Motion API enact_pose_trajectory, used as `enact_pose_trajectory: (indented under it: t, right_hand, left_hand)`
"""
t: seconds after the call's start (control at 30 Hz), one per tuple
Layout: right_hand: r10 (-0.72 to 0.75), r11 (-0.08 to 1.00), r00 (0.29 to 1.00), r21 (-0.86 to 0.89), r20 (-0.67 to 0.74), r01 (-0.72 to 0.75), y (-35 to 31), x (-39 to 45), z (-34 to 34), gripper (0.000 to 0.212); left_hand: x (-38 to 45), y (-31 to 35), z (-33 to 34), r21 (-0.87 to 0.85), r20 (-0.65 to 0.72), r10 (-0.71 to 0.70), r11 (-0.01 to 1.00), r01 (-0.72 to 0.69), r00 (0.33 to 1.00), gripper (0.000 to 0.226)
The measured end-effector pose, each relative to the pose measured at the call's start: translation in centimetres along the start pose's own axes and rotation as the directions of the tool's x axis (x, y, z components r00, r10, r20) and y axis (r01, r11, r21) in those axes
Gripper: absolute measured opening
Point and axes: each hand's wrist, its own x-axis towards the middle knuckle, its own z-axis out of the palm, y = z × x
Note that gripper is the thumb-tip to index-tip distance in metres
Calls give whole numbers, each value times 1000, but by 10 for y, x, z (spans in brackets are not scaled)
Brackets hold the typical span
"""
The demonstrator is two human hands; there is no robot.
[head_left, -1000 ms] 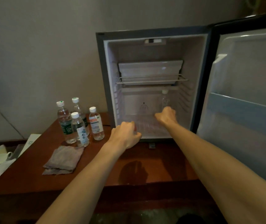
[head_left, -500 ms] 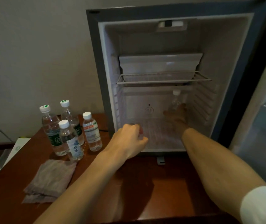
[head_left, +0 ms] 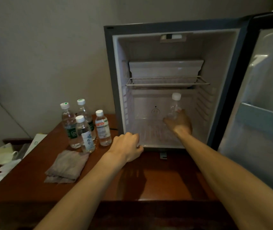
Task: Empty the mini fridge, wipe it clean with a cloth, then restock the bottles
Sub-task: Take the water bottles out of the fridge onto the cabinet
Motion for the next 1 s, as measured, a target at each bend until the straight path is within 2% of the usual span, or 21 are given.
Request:
enact_pose_trajectory:
  t: [0.1,0.17,0.37,0.57,0.73,0.87,1.0]
  right_hand:
    - [-74,997,995,-18,64,75,-13,-44,-7,75]
    - [-140,989,987,-31,80,143,-18,-70,-7,81]
    - [-267,964,926,64,266,259,-36,-146,18,79]
    - [-317,948,868,129,383,290,-64,-184,72,66]
    - [-250,968,867,105,432,227,-85,-183,128,74]
    - [-183,983,897,68,401,170,-95,-172,167,76]
    - [-140,990,911,62,387,126,-99,-159,200,78]
  left_hand:
    - [-29,-15,1,18,-29,-44,999,44,999,29]
    - [-48,-28,5,-33,-31,-112,993,111,993,27]
    - [-103,-70,11,-63,-8,-274,960,273,962,31]
    - [-132,-106,6,-49,-26,-390,920,389,920,37]
    - [-142,-132,2,-118,-44,-437,895,430,898,34]
    - [-145,-148,-1,-112,-23,-444,891,439,896,39]
    - [-141,-169,8,-107,-27,-435,897,430,900,34]
